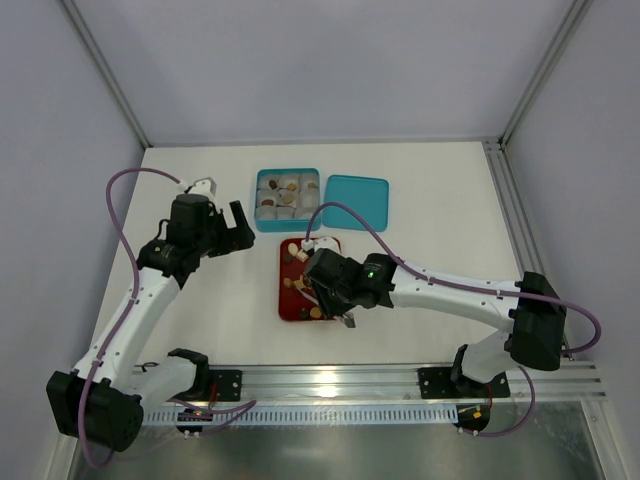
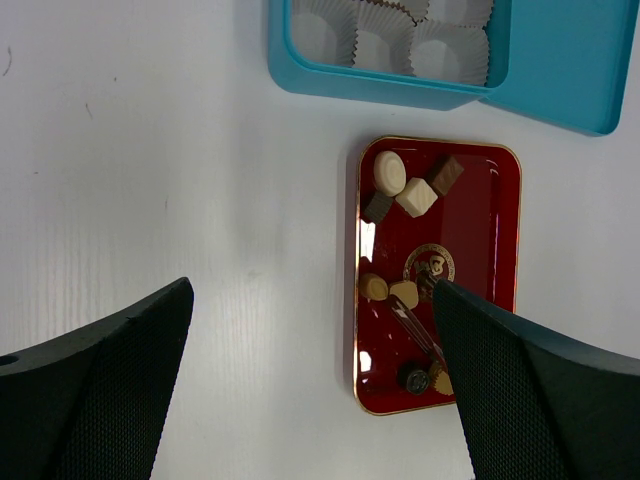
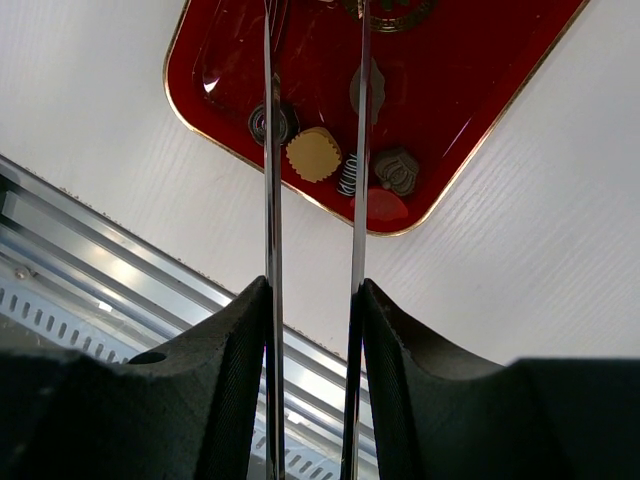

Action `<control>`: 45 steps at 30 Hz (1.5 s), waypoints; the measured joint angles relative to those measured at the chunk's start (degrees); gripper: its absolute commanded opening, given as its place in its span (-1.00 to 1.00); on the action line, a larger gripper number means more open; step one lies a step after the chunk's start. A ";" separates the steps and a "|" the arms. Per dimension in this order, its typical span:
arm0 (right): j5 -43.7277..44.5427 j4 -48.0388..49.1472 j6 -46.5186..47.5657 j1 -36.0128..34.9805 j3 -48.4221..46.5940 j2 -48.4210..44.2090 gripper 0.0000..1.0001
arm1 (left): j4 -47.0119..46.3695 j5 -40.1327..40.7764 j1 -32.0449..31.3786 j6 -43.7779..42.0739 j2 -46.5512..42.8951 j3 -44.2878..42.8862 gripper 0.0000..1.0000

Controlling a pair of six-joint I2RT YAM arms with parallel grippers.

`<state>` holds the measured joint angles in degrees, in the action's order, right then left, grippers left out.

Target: Pack the chocolate

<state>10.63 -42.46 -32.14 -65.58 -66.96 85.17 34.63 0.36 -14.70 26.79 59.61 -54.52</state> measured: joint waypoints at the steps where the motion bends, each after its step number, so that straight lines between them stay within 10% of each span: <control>1: 0.15 -0.02 -0.02 0.00 0.00 0.00 -0.14 | 0.00 0.00 0.00 -0.02 0.00 0.00 1.00; 45: 2.43 -0.92 -0.83 0.83 -1.16 1.75 -0.16 | 0.00 0.00 0.00 0.00 0.00 0.00 1.00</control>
<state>13.06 -43.38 -32.97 -64.75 -68.12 86.91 34.63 0.36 -14.70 26.79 59.61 -54.52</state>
